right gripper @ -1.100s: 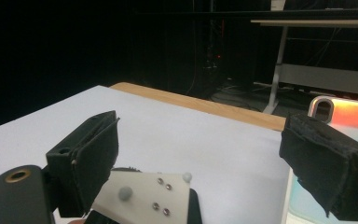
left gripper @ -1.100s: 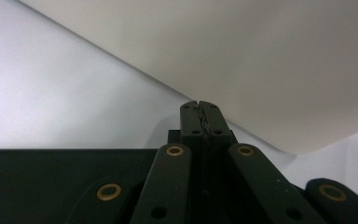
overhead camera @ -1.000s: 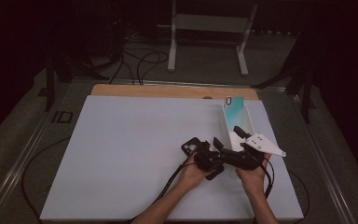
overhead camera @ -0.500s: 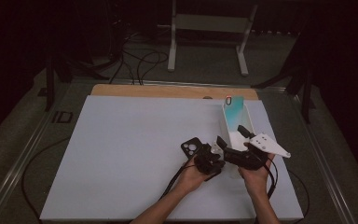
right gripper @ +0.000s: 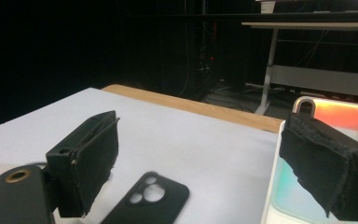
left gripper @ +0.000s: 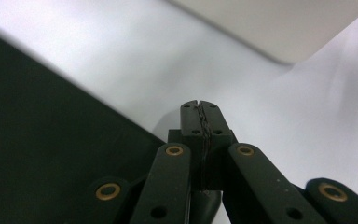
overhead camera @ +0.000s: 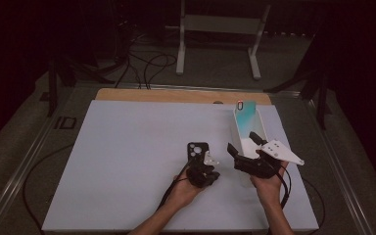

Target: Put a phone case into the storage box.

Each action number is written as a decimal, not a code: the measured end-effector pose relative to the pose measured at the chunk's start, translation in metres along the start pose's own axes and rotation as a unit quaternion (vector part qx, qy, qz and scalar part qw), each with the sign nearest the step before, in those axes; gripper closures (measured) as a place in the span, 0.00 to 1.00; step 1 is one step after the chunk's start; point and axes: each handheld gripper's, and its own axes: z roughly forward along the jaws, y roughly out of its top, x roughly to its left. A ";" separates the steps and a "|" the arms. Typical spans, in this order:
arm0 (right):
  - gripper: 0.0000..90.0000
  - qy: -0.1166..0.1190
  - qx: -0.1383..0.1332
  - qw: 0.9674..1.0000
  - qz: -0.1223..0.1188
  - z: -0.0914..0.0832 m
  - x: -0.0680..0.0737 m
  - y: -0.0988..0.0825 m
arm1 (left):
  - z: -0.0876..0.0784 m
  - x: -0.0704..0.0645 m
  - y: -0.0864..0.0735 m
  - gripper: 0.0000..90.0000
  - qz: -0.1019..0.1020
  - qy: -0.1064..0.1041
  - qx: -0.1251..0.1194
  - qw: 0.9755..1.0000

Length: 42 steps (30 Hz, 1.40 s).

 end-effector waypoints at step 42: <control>0.12 0.025 0.036 0.999 -0.029 0.008 0.002 -0.012 | -0.197 0.090 -0.107 0.17 -0.086 0.167 -0.249 0.950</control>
